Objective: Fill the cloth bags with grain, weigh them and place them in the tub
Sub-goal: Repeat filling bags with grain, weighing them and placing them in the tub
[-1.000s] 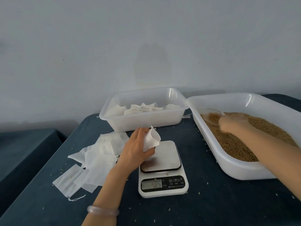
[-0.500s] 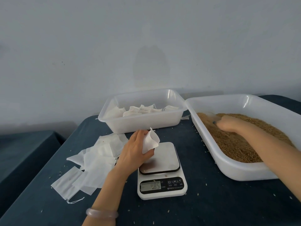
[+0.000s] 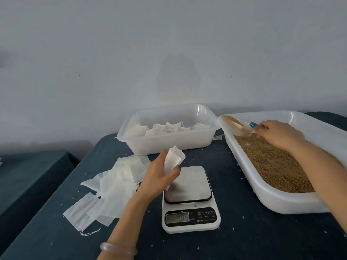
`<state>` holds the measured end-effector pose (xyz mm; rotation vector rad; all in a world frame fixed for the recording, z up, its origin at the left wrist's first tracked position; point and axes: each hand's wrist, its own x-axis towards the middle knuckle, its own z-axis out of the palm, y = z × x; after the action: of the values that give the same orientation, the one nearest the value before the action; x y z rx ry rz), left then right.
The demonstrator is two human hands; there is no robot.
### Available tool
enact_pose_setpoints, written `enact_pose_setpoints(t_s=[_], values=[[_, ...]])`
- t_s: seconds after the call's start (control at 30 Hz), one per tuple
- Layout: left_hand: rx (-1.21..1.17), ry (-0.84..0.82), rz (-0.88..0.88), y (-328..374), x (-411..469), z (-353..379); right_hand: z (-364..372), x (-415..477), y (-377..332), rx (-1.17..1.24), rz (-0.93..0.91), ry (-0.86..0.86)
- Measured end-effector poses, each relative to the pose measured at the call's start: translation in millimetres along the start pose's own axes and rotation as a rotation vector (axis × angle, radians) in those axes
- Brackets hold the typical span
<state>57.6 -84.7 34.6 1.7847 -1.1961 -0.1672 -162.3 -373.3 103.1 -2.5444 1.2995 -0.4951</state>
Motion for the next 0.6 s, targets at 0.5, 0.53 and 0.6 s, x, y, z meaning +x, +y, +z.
enact_pose_setpoints(t_s=[0.5, 0.53, 0.6], values=[[-0.105, -0.079, -0.061, 0.8, -2.3, -5.8, 0.8, -29.9, -55.9, 0.297, -0.579, -0.031], [-0.102, -0.080, -0.060, 0.6, -2.4, -5.9, 0.7, -29.4, -55.5, 0.276, -0.600, -0.013], [-0.088, -0.097, -0.053, 1.0, -2.5, -6.0, -1.0, -30.3, -56.9, 0.228, -0.628, 0.025]])
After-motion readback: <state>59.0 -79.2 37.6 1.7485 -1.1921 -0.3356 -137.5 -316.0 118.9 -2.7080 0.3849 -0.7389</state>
